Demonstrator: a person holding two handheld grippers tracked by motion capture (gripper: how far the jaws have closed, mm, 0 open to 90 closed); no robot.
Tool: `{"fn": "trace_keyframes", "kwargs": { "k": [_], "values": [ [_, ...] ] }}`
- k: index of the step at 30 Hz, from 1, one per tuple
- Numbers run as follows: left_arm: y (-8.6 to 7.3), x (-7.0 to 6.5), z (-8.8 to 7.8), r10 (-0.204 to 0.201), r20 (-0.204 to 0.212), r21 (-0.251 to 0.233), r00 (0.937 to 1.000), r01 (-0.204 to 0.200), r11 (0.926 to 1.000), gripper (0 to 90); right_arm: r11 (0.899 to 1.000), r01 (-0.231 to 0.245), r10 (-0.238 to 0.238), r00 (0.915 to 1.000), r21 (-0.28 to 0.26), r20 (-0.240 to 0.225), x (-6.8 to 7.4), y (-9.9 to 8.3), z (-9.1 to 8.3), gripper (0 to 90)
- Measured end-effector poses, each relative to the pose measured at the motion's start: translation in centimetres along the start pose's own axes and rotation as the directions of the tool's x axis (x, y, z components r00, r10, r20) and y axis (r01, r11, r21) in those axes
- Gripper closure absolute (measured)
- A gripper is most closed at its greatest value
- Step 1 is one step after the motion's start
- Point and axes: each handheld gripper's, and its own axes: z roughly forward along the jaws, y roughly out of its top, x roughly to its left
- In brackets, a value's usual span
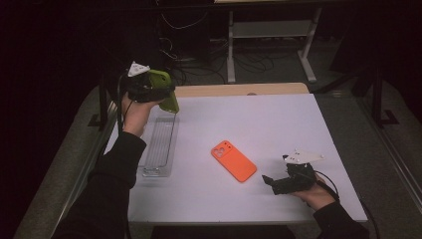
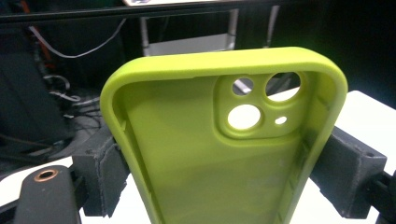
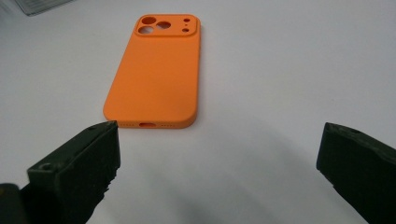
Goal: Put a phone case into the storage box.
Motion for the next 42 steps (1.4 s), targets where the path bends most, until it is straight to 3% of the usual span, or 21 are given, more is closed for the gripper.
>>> {"fn": "trace_keyframes", "kwargs": {
  "k": [8,11,20,26,35,37,39,41,42],
  "values": [
    [-0.4,0.4,1.3,0.008,-0.081,0.029,0.9967,-0.006,0.9996,14.7,1.0,0.008,-0.008,1.0,-0.009,0.001,0.0,0.1,0.0,0.0],
    [-0.6,0.6,1.9,-0.011,-0.098,0.036,0.9951,0.014,0.9993,14.7,1.0,0.009,-0.009,1.0,-0.012,0.001,0.0,0.1,-0.1,0.0],
    [-1.5,1.2,3.4,-0.002,-0.194,0.075,0.9811,0.017,0.997,14.6,1.0,-0.002,0.002,1.0,-0.01,0.0,0.0,0.1,-0.1,0.0],
    [-2.1,1.6,4.4,-0.023,-0.226,0.088,0.9738,0.044,0.9952,14.6,1.0,0.01,-0.01,1.0,-0.016,0.0,-0.1,0.1,-0.2,0.0],
    [-3.0,1.9,5.6,-0.009,-0.274,0.113,0.9617,0.041,0.9928,14.6,1.0,0.009,-0.009,1.0,-0.024,0.0,-0.2,0.1,-0.3,0.0],
    [-3.4,1.9,5.9,-0.032,-0.278,0.103,0.9601,0.063,0.9927,14.5,1.0,0.003,-0.003,1.0,-0.028,-0.002,-0.1,0.2,-0.4,0.0],
    [-3.8,2.0,6.1,-0.03,-0.284,0.115,0.9582,0.066,0.9913,14.5,1.0,0.007,-0.007,1.0,-0.025,0.002,-0.2,0.1,-0.4,0.0],
    [-4.3,1.9,6.4,-0.061,-0.292,0.094,0.9546,0.093,0.9912,14.5,1.0,0.005,-0.005,1.0,-0.025,0.0,-0.2,0.1,-0.4,0.0],
    [-4.5,2.0,6.5,-0.052,-0.294,0.104,0.9544,0.086,0.9909,14.4,1.0,0.004,-0.004,1.0,-0.026,0.0,-0.2,0.1,-0.4,0.0]
  ]
}}
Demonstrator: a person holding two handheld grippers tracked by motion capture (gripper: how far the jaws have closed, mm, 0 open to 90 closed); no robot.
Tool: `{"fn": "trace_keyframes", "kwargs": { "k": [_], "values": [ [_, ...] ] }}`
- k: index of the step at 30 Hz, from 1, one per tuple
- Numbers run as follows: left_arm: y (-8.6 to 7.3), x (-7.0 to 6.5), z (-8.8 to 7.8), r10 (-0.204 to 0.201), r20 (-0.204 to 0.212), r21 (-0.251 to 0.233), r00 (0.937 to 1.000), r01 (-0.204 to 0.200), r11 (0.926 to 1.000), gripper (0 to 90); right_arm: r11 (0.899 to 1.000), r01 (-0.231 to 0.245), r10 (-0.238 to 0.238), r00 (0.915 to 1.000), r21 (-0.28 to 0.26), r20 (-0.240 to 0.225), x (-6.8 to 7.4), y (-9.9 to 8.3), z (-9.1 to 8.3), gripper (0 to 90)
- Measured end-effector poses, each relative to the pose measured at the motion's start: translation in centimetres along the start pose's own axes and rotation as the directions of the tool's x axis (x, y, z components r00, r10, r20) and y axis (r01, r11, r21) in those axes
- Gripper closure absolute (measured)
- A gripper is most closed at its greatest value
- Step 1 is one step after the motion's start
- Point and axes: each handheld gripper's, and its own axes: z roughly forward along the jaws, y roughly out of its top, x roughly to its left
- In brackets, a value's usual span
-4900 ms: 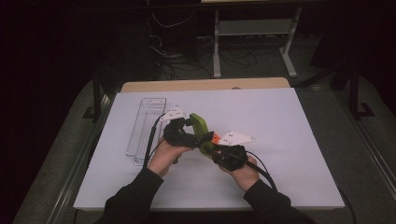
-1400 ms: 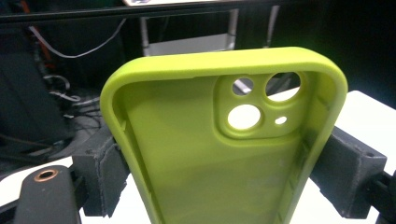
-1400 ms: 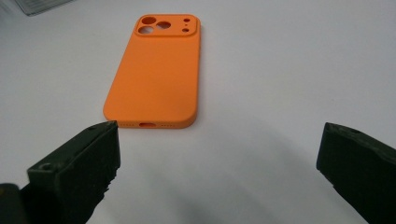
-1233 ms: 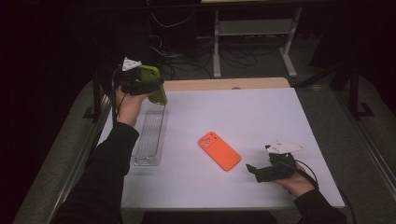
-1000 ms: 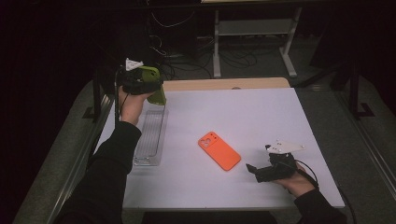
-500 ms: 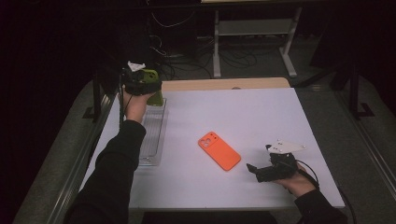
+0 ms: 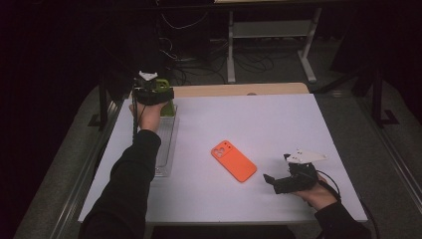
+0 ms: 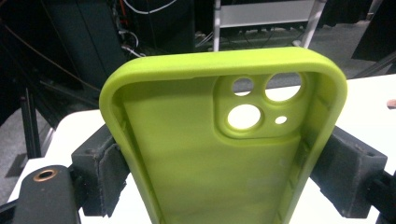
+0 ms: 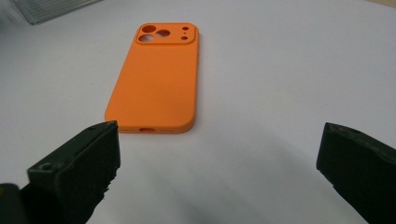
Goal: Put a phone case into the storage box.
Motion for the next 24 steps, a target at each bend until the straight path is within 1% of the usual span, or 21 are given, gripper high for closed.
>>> {"fn": "trace_keyframes", "kwargs": {
  "k": [1,3,4,5,6,7,8,9,10,11,12,15,16,17,21,22,23,24],
  "values": [
    [-0.2,0.0,0.2,-0.007,0.002,0.003,1.0,0.007,1.0,14.4,1.0,0.0,0.0,1.0,-0.002,0.0,0.0,0.0,0.0,0.0],
    [-0.6,0.0,0.4,-0.002,-0.006,0.019,1.0,0.002,0.9998,14.4,1.0,-0.004,0.004,1.0,-0.003,0.0,0.0,0.0,0.0,0.0],
    [-0.7,0.0,0.5,-0.001,-0.007,0.015,1.0,0.001,0.9999,14.4,1.0,-0.004,0.004,1.0,-0.003,-0.001,0.0,0.0,0.0,0.0],
    [-0.9,-0.1,0.7,-0.019,0.0,0.006,0.9998,0.019,0.9998,14.3,1.0,0.001,-0.001,1.0,-0.001,0.0,0.0,0.0,0.0,0.0],
    [-1.1,-0.1,0.8,-0.016,-0.002,0.015,0.9999,0.016,0.9998,14.3,1.0,-0.001,0.001,1.0,-0.001,-0.002,0.0,0.0,0.0,0.0],
    [-1.2,-0.1,0.8,0.007,-0.011,0.033,0.9999,-0.006,0.9994,14.2,1.0,0.0,0.0,1.0,0.001,-0.001,0.0,0.0,0.0,0.0],
    [-1.3,-0.1,0.9,0.02,-0.014,0.036,0.9997,-0.02,0.9991,14.2,1.0,0.001,-0.001,1.0,0.001,0.0,0.0,0.0,0.0,0.0],
    [-1.4,-0.2,1.0,0.019,-0.018,0.032,0.9997,-0.019,0.9993,14.1,1.0,0.0,0.0,1.0,0.001,0.0,0.0,0.0,0.0,0.0],
    [-1.5,-0.2,1.0,0.024,-0.019,0.04,0.9995,-0.023,0.9989,14.1,1.0,0.001,-0.001,1.0,0.001,0.0,0.0,0.0,0.0,0.0],
    [-1.6,-0.2,1.1,0.022,-0.021,0.033,0.9995,-0.021,0.9992,14.0,1.0,0.0,0.0,1.0,0.001,0.0,0.0,0.0,0.0,0.0],
    [-1.7,-0.2,1.1,0.024,-0.023,0.044,0.9995,-0.023,0.9988,13.9,1.0,-0.001,0.001,1.0,0.0,-0.002,0.1,0.0,0.0,0.0],
    [-1.8,-0.1,1.2,0.031,-0.029,0.051,0.9991,-0.03,0.9983,13.5,1.0,0.0,0.0,1.0,-0.002,-0.001,0.0,0.0,0.0,0.0],
    [-1.9,-0.2,1.3,0.02,-0.034,0.053,0.9992,-0.018,0.9984,13.4,1.0,-0.001,0.001,1.0,-0.003,-0.002,0.0,0.0,0.0,0.0],
    [-1.9,0.0,1.2,0.034,-0.036,0.059,0.9988,-0.032,0.9978,13.3,1.0,0.0,0.0,1.0,-0.002,-0.002,0.0,0.0,0.0,0.0],
    [-1.9,0.0,1.3,0.032,-0.032,0.055,0.999,-0.03,0.998,12.5,1.0,0.0,0.0,1.0,-0.001,-0.002,0.0,0.0,0.0,0.0],
    [-1.9,0.0,1.2,0.023,-0.028,0.05,0.9994,-0.021,0.9985,10.9,1.0,0.0,0.0,1.0,-0.001,-0.001,0.0,0.0,0.0,0.0],
    [-1.8,0.0,1.2,0.024,-0.026,0.042,0.9994,-0.022,0.9989,8.3,1.0,0.0,0.0,1.0,0.0,-0.001,0.0,0.0,0.0,0.0],
    [-1.8,-0.1,1.1,0.013,-0.027,0.034,0.9995,-0.012,0.9994,6.3,1.0,-0.004,0.004,1.0,-0.002,-0.002,0.1,0.0,0.0,0.0]
  ]
}}
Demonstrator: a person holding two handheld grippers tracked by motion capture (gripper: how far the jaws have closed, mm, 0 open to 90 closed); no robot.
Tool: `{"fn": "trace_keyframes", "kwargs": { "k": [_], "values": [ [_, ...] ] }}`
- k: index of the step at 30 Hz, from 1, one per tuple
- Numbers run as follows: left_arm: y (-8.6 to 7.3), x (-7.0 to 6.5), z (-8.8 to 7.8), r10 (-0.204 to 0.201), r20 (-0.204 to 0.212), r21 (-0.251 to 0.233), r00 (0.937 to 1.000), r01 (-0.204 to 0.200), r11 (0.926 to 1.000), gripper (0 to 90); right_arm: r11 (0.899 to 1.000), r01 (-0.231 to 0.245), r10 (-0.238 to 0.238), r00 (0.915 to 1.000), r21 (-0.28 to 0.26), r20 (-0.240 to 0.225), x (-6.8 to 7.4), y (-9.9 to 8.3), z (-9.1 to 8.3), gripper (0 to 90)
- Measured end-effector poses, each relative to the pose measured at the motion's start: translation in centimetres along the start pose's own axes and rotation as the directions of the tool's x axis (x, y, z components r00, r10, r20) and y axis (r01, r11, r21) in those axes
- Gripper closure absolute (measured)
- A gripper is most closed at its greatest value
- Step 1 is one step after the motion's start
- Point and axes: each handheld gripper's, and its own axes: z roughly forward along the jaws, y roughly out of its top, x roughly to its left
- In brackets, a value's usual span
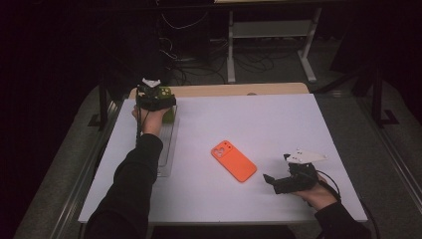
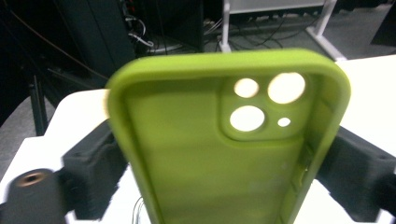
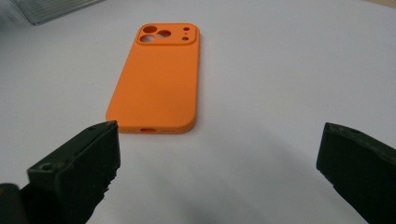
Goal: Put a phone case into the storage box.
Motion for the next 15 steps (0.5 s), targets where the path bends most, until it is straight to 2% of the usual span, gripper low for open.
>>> {"fn": "trace_keyframes", "kwargs": {
  "k": [1,2,5,6,7,8,11,13,14,15],
  "values": [
    [0.1,0.2,-0.1,0.014,0.004,-0.008,0.9999,-0.014,0.9999,3.2,1.0,-0.001,0.001,1.0,0.0,0.0,0.0,0.0,0.0,0.0],
    [0.2,0.1,-0.2,-0.005,0.021,-0.025,0.9998,0.006,0.9997,2.0,1.0,0.001,-0.001,1.0,0.003,0.0,0.0,0.0,0.0,0.0],
    [0.7,0.3,-1.0,0.023,0.057,-0.029,0.9981,-0.022,0.9993,0.3,1.0,0.008,-0.008,1.0,-0.001,0.001,-0.1,0.0,0.1,0.0],
    [0.8,0.5,-1.3,0.04,0.067,-0.019,0.997,-0.039,0.999,0.2,1.0,0.002,-0.002,1.0,-0.004,-0.001,0.0,0.1,0.1,0.0],
    [0.9,0.5,-1.6,0.033,0.079,-0.025,0.9963,-0.031,0.9992,0.0,1.0,-0.003,0.003,1.0,-0.004,-0.002,0.0,0.1,0.1,0.0],
    [1.1,0.8,-1.9,0.049,0.087,-0.014,0.995,-0.048,0.9988,0.0,1.0,0.002,-0.002,1.0,-0.002,-0.001,-0.1,0.1,0.2,0.0],
    [1.4,1.3,-2.9,0.055,0.112,-0.014,0.9922,-0.053,0.9985,0.0,1.0,-0.002,0.002,1.0,0.002,-0.002,0.0,0.0,0.2,0.0],
    [1.6,1.7,-3.5,0.051,0.136,-0.003,0.9894,-0.052,0.9987,0.0,1.0,-0.001,0.001,1.0,-0.001,-0.001,0.0,0.1,0.1,0.0],
    [1.7,1.9,-4.0,0.068,0.147,0.01,0.9868,-0.07,0.9975,0.0,1.0,0.001,-0.001,1.0,-0.001,0.0,0.0,0.1,0.1,0.0],
    [1.7,2.0,-4.4,0.068,0.159,0.009,0.985,-0.07,0.9975,0.0,1.0,0.0,0.0,1.0,-0.001,0.001,0.0,0.1,0.1,0.0]
  ]
}}
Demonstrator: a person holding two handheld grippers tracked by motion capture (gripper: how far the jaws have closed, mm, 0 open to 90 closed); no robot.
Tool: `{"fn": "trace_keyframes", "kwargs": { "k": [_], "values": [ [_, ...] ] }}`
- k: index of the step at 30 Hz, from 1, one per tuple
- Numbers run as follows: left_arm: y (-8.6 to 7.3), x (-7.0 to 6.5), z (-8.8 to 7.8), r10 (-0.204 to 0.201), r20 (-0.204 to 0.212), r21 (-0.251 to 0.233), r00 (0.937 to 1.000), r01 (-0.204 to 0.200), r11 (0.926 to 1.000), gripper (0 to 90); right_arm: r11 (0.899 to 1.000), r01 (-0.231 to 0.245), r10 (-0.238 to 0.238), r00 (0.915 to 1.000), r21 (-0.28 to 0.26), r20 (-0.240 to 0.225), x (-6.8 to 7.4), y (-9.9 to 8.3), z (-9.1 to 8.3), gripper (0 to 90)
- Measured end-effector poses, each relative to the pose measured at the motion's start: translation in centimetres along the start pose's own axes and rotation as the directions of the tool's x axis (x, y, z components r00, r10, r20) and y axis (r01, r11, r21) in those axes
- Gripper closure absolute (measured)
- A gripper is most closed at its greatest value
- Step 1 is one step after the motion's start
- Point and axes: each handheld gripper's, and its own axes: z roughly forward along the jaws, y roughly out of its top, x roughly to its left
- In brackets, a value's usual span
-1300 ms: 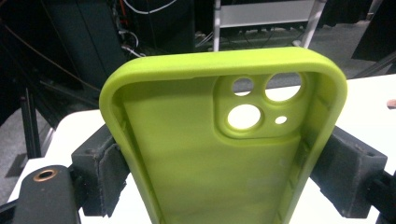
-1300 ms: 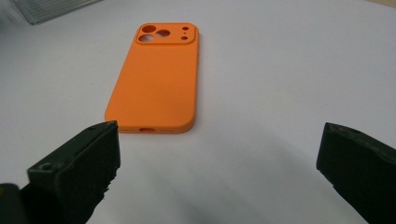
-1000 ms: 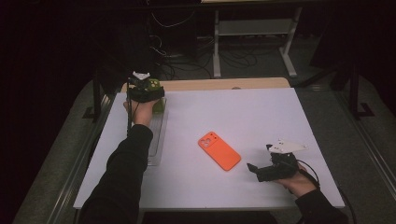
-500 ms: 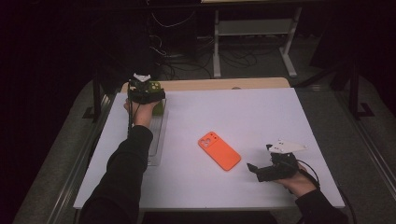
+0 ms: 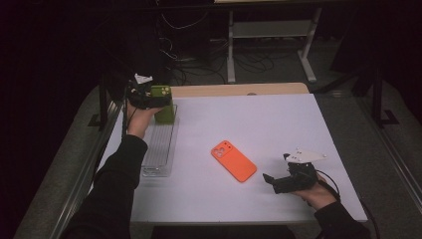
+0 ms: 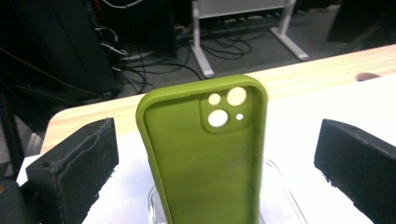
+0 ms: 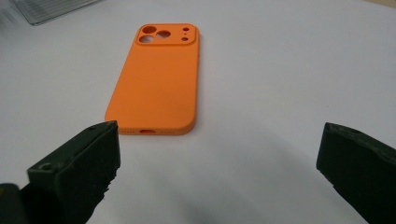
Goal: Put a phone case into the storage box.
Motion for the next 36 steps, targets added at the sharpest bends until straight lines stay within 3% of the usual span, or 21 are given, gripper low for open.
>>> {"fn": "trace_keyframes", "kwargs": {
  "k": [4,8,11,15,20,21,26,28,31,33,36],
  "values": [
    [-0.3,0.1,-1.9,0.022,0.042,0.027,0.9989,-0.024,0.9994,0.0,1.0,-0.009,0.009,1.0,0.005,0.003,0.0,-0.1,-0.1,0.0],
    [-0.7,-0.5,-3.8,0.04,0.089,0.024,0.9952,-0.043,0.9988,0.0,1.0,0.004,-0.004,1.0,0.001,0.009,-0.1,-0.1,-0.2,0.0],
    [-1.1,-1.3,-5.0,0.046,0.151,0.032,0.9874,-0.052,0.9982,0.0,1.0,0.002,-0.002,0.9999,-0.001,0.01,0.1,0.1,-0.2,0.0],
    [-1.6,-2.5,-6.6,0.086,0.224,0.027,0.9709,-0.094,0.9952,0.0,1.0,0.0,0.0,1.0,-0.001,0.008,0.1,0.1,0.0,0.0],
    [-2.2,-4.5,-8.0,0.11,0.33,0.005,0.9377,-0.118,0.993,0.0,1.0,0.006,-0.006,1.0,0.001,0.002,0.3,0.3,0.2,0.0],
    [-2.3,-4.9,-8.3,0.126,0.346,0.007,0.9299,-0.137,0.9906,0.0,1.0,0.011,-0.011,0.9999,0.005,0.003,0.3,0.2,0.2,0.0],
    [-3.2,-7.0,-8.8,0.145,0.423,-0.018,0.8944,-0.152,0.9883,0.0,1.0,0.0,0.0,1.0,0.004,0.002,0.2,0.3,0.1,0.0],
    [-3.5,-7.8,-8.9,0.182,0.431,-0.044,0.8839,-0.181,0.9825,0.0,1.0,0.006,-0.006,1.0,-0.004,0.002,0.1,0.4,0.1,0.0],
    [-4.1,-9.0,-8.9,0.186,0.462,-0.042,0.8674,-0.188,0.9813,0.0,1.0,0.005,-0.005,1.0,0.009,-0.007,0.1,0.2,0.2,0.0],
    [-4.4,-9.7,-8.9,0.208,0.473,-0.05,0.8562,-0.21,0.9764,0.0,1.0,0.008,-0.008,1.0,0.007,-0.004,0.1,0.2,0.2,0.0],
    [-5.0,-10.7,-9.1,0.22,0.509,-0.062,0.8323,-0.219,0.9738,0.0,1.0,0.009,-0.009,0.9999,0.008,-0.008,0.1,0.2,0.1,0.0]
  ]
}}
